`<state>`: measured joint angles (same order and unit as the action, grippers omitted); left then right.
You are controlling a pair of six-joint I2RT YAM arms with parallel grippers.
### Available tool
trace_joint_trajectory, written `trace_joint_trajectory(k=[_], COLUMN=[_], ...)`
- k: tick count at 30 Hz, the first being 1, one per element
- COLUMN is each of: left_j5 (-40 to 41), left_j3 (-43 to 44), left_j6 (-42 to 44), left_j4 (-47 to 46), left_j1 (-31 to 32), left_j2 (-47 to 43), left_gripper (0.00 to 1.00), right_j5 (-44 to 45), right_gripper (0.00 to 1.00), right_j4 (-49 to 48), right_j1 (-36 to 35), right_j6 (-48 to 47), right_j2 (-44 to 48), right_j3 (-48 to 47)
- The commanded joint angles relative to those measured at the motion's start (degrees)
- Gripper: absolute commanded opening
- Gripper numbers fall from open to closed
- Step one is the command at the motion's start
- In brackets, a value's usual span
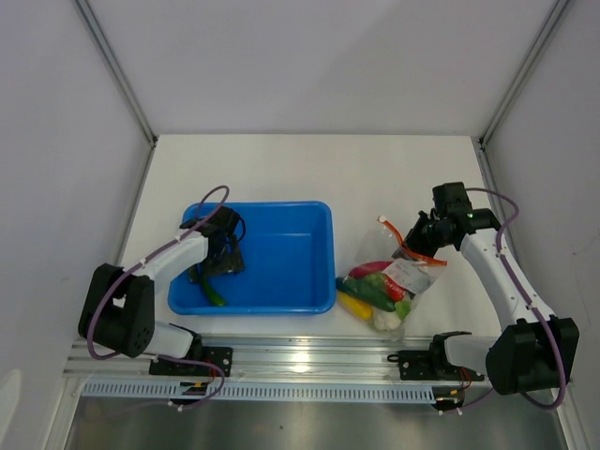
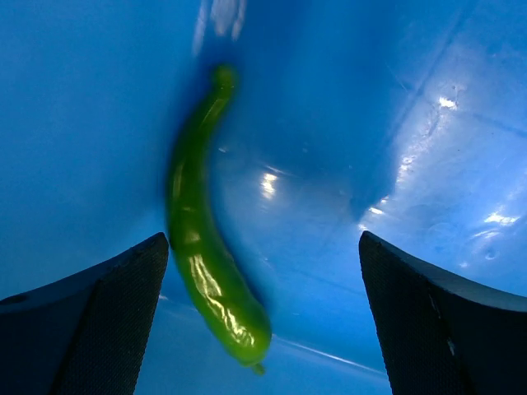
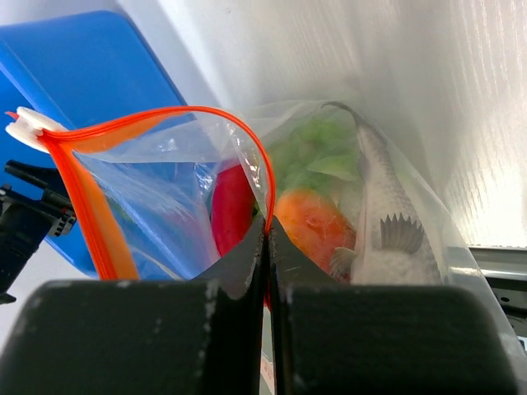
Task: Place the food in the zip-top bag and seal the zipper
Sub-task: Pick up the fake vegetable from the bin.
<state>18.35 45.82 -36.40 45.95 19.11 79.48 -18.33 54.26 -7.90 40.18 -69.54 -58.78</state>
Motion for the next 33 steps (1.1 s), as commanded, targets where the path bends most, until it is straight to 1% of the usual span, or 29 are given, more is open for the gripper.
trace_joint_trajectory(k=[1, 4, 10, 13, 14, 18, 19, 21, 22, 24, 25, 27, 28, 29, 33], left_j5=[-3.8, -6.9, -6.8, -7.3, -7.4, -7.1, -7.1, -7.0, -7.0, -7.0, -6.9, -7.1, -7.5, -7.7, -8.3], left_j3=[-0.3, -2.4, -2.2, -1.7, -1.5, -2.1, -2.1, -2.5, -2.7, -2.8, -2.8, -2.8, -2.5, -2.5, -0.7], left_j6=[-6.3, -8.2, -8.8, -9.7, -9.9, -10.8, -10.8, -10.6, -10.6, -10.3, -10.2, -9.5, -9.2, -9.0, -7.3], left_j4=[1.1, -1.6, -3.0, -2.6, -2.5, -2.8, -2.9, -3.3, -3.5, -3.8, -3.9, -3.9, -4.1, -4.0, -3.9], left_j1=[-2.1, -2.5, -2.4, -1.3, -1.0, 0.0, 0.0, 0.0, 0.0, 0.0, 0.0, 0.1, 0.3, 0.4, 1.4], left_j2=[1.4, 2.1, 2.3, 3.4, 3.6, 3.1, 3.0, 2.7, 2.6, 2.5, 2.5, 2.5, 2.3, 2.1, -0.5], left_gripper=[0.98, 0.97, 0.92, 0.86, 0.80, 0.65, 0.57, 0.51, 0.42, 0.34, 0.25, 0.15, 0.04, 0.01, 0.01], right_j5=[-0.4, -0.1, -0.1, -0.4, -0.5, -0.3, -0.2, -0.2, -0.2, -0.2, -0.2, -0.3, -0.3, -0.3, 0.3], right_gripper=[0.00, 0.00, 0.00, 0.00, 0.00, 0.00, 0.00, 0.00, 0.00, 0.00, 0.00, 0.00, 0.00, 0.00, 0.00], right_j4=[0.2, 0.5, 0.5, 0.1, 0.1, 0.1, 0.1, 0.1, 0.1, -0.1, -0.2, -0.2, -0.2, -0.2, 0.0], right_j1=[0.3, 0.3, 0.4, 0.4, 0.4, 0.5, 0.5, 0.5, 0.6, 0.7, 0.7, 0.9, 0.8, 0.8, 0.7], right_j6=[-1.5, -1.8, -2.0, -1.7, -1.7, -1.6, -1.6, -1.6, -1.6, -1.6, -1.6, -1.6, -1.6, -1.7, -2.2], right_j2=[0.7, 0.8, 1.0, 0.9, 0.7, 0.7, 0.7, 0.7, 0.7, 0.7, 0.5, 0.3, 0.4, 0.5, 0.4], right_j3=[-2.8, -2.6, -1.9, -1.5, -1.5, -1.6, -1.6, -1.5, -1.5, -1.5, -1.4, -1.4, -1.4, -1.6, -2.7])
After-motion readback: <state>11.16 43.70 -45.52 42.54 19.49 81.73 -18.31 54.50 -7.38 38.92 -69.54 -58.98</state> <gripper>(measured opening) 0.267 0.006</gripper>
